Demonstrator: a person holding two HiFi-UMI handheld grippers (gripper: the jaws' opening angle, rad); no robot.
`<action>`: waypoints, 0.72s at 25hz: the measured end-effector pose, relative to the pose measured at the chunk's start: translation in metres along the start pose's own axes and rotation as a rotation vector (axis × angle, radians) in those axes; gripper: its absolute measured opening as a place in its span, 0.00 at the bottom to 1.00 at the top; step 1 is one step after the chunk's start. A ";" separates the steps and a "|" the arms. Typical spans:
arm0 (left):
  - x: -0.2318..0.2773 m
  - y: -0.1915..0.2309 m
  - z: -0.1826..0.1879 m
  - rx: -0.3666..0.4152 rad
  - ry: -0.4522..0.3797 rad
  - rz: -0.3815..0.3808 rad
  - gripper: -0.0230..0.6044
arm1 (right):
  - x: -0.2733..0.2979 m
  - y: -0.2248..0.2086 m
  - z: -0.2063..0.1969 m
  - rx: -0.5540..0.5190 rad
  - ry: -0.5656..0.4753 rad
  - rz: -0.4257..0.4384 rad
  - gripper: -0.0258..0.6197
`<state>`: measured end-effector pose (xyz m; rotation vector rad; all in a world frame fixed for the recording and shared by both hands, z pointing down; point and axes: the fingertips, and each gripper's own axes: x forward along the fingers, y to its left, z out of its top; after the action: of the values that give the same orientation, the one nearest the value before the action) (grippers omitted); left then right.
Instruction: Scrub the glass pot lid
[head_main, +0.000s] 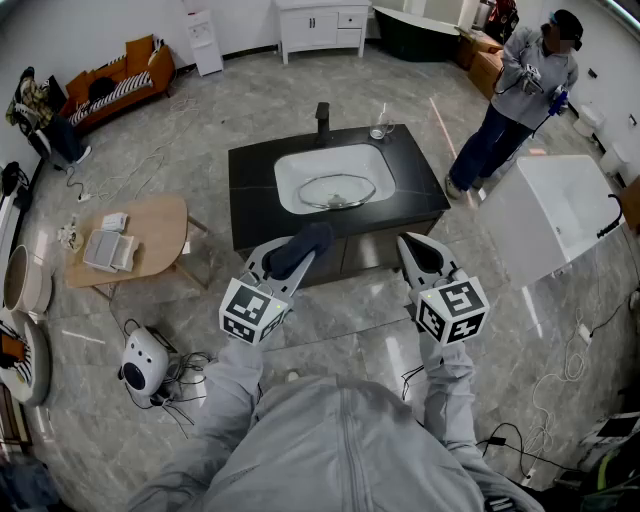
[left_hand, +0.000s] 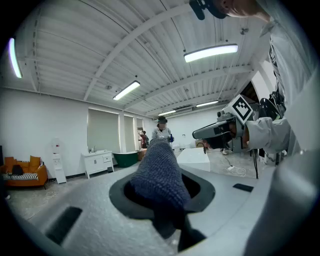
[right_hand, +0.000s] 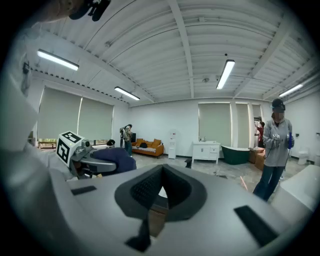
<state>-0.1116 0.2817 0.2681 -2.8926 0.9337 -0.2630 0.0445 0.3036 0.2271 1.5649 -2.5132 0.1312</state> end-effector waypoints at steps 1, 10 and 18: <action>0.001 -0.003 0.000 -0.001 0.001 -0.001 0.21 | -0.002 -0.002 -0.001 -0.001 0.002 0.001 0.08; 0.010 -0.021 0.001 -0.025 0.011 0.034 0.21 | -0.012 -0.018 -0.010 -0.023 0.012 0.029 0.08; 0.016 -0.034 -0.013 -0.028 0.059 0.105 0.21 | -0.019 -0.041 -0.024 -0.015 0.016 0.069 0.08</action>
<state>-0.0820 0.2991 0.2874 -2.8632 1.1036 -0.3308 0.0916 0.3061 0.2462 1.4666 -2.5506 0.1331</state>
